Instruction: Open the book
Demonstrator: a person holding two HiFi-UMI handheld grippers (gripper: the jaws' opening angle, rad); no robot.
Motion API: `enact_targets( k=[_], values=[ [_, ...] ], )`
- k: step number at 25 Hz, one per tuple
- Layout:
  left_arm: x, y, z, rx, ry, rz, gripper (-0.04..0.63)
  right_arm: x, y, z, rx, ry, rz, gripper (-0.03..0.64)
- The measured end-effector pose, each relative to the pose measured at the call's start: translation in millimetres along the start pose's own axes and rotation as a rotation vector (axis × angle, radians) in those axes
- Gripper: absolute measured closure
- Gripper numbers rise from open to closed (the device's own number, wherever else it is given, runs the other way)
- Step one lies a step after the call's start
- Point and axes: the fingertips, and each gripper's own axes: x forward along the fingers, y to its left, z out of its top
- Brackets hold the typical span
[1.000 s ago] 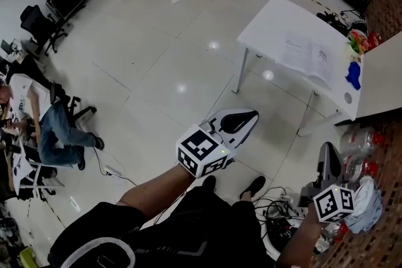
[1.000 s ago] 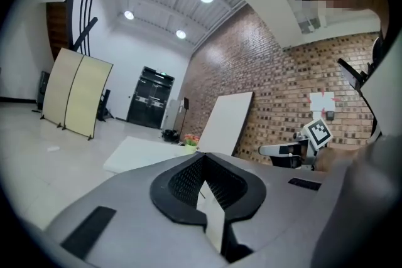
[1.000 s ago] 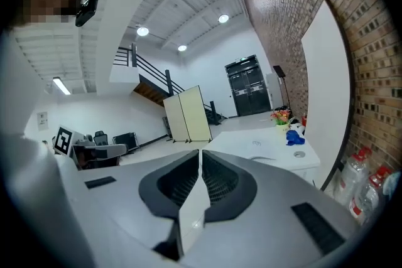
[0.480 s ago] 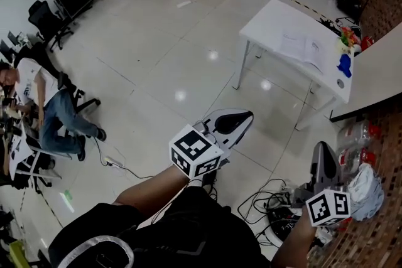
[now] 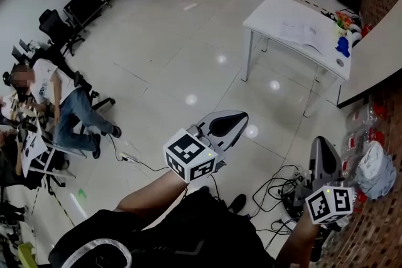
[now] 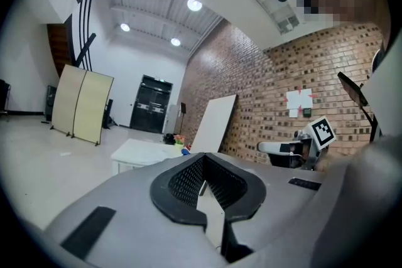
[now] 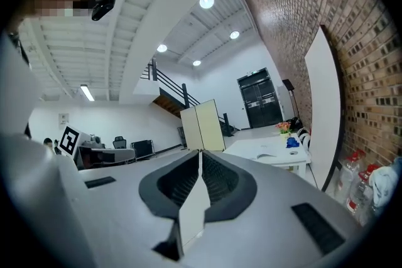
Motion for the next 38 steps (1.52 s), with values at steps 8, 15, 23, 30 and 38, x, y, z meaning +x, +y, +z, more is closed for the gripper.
enact_targets(
  k=[8,15,23,30,38],
  values=[
    [-90.9,0.5,5.6,0.009,-0.076,-0.092,0.597,-37.2,91.9,-13.6,-0.022,-0.016,-0.082,0.609],
    [-163.5,6.3,-15.7,-0.024,-0.037,-0.15,0.597,-68.6,167.3,-36.9,-0.028,0.019,-0.128,0.609],
    [-191.0,-36.9,1.8,0.006,-0.062,-0.167,0.597,-118.1,183.3,-20.9,-0.047,-0.009,-0.133,0.611],
    [-192.7,-75.4,20.9,0.031,-0.084,-0.174,0.597,-147.2,175.0,-6.4,-0.058,-0.042,-0.143,0.614],
    [-185.5,-85.5,21.0,0.05,-0.082,-0.154,0.597,-155.3,169.6,-1.5,-0.062,-0.061,-0.123,0.614]
  ],
)
